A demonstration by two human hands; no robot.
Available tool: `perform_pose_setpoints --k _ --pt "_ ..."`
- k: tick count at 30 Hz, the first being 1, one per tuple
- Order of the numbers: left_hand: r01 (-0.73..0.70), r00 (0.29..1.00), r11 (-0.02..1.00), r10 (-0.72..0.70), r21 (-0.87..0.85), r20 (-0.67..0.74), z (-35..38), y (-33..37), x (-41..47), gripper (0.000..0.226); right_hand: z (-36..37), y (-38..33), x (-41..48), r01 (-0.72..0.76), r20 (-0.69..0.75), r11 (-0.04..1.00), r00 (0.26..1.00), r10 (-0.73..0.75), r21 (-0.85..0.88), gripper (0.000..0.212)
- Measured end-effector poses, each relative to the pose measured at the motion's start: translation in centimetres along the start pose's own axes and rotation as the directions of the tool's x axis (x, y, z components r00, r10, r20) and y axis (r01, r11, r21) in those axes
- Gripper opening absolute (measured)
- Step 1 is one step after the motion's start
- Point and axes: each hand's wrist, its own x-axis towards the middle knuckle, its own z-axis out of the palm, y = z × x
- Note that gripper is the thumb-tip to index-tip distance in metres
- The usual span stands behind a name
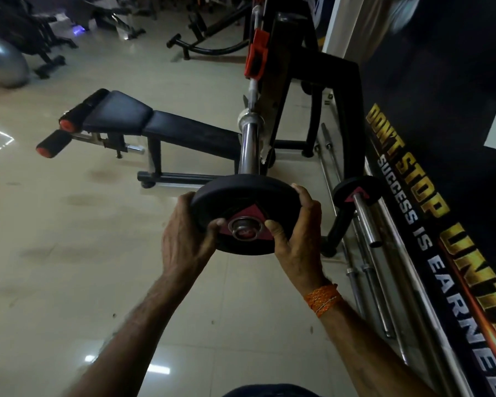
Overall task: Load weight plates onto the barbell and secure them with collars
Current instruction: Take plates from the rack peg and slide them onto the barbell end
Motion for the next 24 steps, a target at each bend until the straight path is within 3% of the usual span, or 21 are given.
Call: perform_pose_setpoints --k 5,10,24 --pt "-0.075 0.996 0.989 0.081 0.127 -0.048 2.0 1.0 4.8 0.080 2.4 1.5 4.1 0.009 -0.030 0.994 0.999 -0.012 -0.109 0.076" --pt "-0.172 0.983 0.964 0.182 0.201 -0.032 4.0 0.0 11.5 0.077 4.7 4.1 10.7 0.019 0.054 0.979 0.998 -0.008 -0.204 0.094" --pt "-0.149 0.988 0.977 0.152 0.152 -0.005 10.1 -2.8 25.4 0.059 10.9 10.9 23.7 0.003 0.078 0.918 0.997 0.031 -0.397 0.090"
